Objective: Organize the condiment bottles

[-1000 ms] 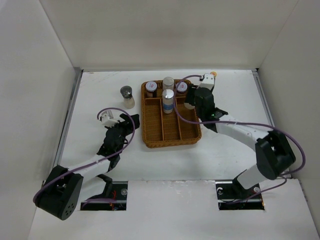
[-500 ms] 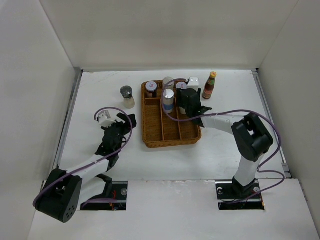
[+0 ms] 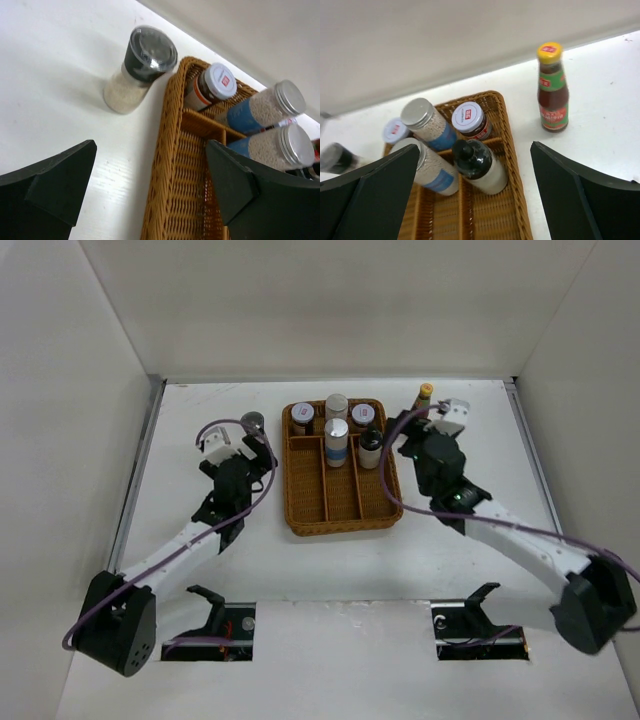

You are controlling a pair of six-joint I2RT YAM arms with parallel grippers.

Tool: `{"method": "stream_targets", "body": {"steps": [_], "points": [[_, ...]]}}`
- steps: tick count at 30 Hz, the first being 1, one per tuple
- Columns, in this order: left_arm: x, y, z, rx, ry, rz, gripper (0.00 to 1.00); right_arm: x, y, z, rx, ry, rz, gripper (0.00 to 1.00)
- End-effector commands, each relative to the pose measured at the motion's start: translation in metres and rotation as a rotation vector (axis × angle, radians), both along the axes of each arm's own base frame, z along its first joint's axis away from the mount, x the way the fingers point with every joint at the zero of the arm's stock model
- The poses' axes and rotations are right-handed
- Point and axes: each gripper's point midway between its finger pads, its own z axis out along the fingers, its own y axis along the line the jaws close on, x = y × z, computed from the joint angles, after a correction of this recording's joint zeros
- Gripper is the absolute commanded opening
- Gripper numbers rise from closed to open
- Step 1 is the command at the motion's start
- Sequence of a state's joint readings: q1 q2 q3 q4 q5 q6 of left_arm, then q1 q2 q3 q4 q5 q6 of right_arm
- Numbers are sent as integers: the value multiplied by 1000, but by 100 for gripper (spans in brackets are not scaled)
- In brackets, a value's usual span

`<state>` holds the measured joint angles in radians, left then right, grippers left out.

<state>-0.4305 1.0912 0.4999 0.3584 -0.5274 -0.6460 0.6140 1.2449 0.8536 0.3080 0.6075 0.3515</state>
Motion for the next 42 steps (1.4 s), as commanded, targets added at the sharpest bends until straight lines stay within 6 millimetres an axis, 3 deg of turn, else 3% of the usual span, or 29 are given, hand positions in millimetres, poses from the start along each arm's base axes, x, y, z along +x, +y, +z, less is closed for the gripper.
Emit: {"method": "stream_targets", "body": {"steps": [1,5,8,20,27,35,42], "points": [[16,8,11,141,55,42,94,-37,-15,-22,126,7,-6,100],[40,5,1,217,131,42,94,-69,-21,-48,223,31,56,100],[60,6,0,239,151,48,94,-78,-12,-60,238,69,125,100],[122,-4,-12,369,210,62,91,-83,9,-69,286,67,229,100],[135,7,-21,415,213,134,85,-84,10,-67,285,59,237,100],[143,12,-18,402,152,178,81,-83,18,-73,273,75,256,100],[143,21,-16,408,145,185,43,-84,15,-71,276,64,249,100]]}}
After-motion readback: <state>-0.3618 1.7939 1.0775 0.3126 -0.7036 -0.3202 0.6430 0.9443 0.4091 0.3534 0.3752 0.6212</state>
